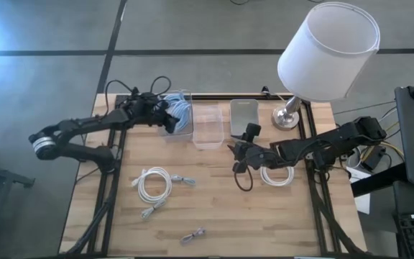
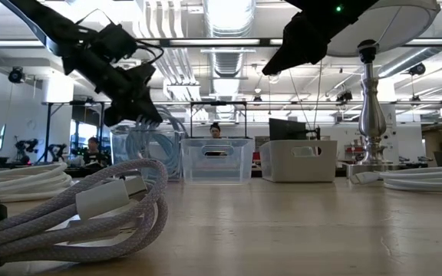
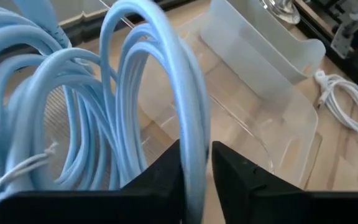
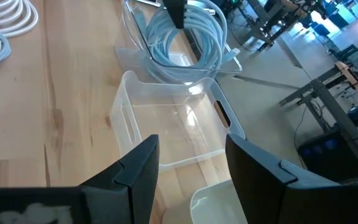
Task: Pick & Place USB Port
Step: Put the blue hdmi cable into the left transparent bin, then put the left white hdmi cable into the right transparent bin
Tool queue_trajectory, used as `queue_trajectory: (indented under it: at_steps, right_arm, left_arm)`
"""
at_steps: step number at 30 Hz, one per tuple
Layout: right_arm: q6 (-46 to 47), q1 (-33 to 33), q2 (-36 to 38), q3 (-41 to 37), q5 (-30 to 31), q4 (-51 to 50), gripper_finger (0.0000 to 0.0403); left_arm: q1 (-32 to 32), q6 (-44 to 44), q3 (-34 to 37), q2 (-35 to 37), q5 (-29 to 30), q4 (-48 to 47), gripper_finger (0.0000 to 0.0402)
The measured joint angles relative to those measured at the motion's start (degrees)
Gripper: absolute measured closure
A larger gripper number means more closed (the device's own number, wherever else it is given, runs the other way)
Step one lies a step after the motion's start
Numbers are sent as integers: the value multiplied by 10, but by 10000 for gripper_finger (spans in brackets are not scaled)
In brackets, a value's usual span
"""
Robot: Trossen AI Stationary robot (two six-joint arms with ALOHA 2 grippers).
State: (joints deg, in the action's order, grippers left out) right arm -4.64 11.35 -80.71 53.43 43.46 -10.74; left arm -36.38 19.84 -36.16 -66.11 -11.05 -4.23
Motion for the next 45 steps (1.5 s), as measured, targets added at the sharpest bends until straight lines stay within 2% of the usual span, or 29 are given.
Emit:
queue_trajectory:
  at_steps: [7, 15, 17, 23, 29, 35, 38, 42, 45]
  right_arm:
    - [2, 0, 0, 0, 0, -1, 220]
    - [2, 0, 0, 0, 0, -2, 220]
    - [2, 0, 0, 0, 0, -2, 220]
    - [2, 0, 0, 0, 0, -1, 220]
    - [2, 0, 0, 0, -1, -1, 220]
    - [2, 0, 0, 0, -3, -1, 220]
    - [7, 0, 0, 0, -14, -2, 220]
    - [25, 0, 0, 0, -21, -3, 220]
    - [32, 0, 0, 0, -21, -12, 220]
  left_arm:
    - [0, -53, 0, 71, 49, -66, 275]
    - [0, -96, 0, 157, 180, -109, 249]
    - [3, -95, 0, 168, 172, -101, 249]
    - [29, -99, 0, 156, 99, -61, 258]
    - [54, -97, 0, 123, 95, -61, 268]
    - [85, -98, 0, 121, 27, -60, 276]
    - [104, -101, 0, 130, 14, -60, 278]
    - [143, -129, 0, 136, 10, -63, 278]
    - [183, -182, 0, 137, 4, -93, 277]
